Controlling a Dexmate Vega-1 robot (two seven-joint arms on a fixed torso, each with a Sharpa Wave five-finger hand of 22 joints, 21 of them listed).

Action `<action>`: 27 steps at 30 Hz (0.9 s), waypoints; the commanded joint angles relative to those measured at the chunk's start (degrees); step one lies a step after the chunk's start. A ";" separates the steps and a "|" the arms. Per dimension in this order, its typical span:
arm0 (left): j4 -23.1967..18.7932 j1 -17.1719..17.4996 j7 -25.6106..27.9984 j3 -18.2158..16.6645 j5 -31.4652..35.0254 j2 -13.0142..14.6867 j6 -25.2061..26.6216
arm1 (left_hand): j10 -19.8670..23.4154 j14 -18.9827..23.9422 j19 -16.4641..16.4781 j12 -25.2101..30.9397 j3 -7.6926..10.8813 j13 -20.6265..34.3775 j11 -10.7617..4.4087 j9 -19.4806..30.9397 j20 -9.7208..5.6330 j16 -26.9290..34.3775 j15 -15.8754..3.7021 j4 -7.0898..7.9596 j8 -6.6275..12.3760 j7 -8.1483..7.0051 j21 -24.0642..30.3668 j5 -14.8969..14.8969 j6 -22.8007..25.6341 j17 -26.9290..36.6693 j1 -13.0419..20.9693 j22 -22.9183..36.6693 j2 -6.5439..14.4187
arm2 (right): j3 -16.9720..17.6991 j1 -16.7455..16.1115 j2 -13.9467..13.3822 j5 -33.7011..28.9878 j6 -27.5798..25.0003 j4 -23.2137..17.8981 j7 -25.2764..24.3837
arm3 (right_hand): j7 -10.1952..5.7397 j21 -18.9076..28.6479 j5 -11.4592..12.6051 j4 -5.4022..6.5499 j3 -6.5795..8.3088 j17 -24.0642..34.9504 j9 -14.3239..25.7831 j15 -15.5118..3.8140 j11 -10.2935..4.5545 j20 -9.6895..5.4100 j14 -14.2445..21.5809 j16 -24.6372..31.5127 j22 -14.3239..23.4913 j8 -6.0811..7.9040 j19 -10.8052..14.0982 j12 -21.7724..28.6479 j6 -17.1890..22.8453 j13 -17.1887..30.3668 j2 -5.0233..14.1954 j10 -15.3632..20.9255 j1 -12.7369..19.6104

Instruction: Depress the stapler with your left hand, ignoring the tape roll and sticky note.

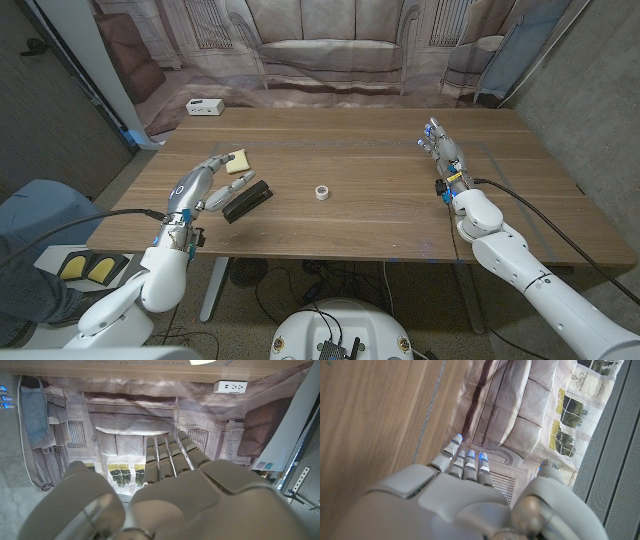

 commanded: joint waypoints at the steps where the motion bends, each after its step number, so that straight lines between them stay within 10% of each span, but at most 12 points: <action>1: -1.57 -0.63 -1.58 1.13 2.33 2.92 5.55 | 0.45 0.42 0.57 -0.16 0.14 0.14 -0.11 0.19 -0.01 -0.11 -0.09 -0.45 0.16 0.08 -0.40 -0.04 0.49 0.10 0.21 0.32 0.28 | 0.27 -0.72 0.00 -0.06 -0.22 -0.54 -0.81 | -0.01 -0.01 0.16 -0.20 0.05 0.06 0.08 0.21 0.20 0.03 -0.14 0.02 0.09 -0.01 -0.25 -0.29 0.69 0.25 0.49 0.01 0.01; 27: -1.14 -5.30 -9.59 4.50 -2.24 10.07 9.85 | 1.41 1.41 1.10 -0.27 -0.34 0.16 -0.11 0.22 0.28 -0.11 -0.40 -0.24 0.11 0.18 -0.81 0.01 1.77 0.15 -0.38 0.35 0.18 | -0.18 0.66 0.81 -0.37 -0.91 0.47 -1.40 | -0.02 0.01 0.17 -0.28 -0.01 0.08 0.09 0.24 0.18 0.08 -0.13 -0.07 0.09 -0.08 -0.27 -0.34 0.73 0.27 0.60 0.07 -0.02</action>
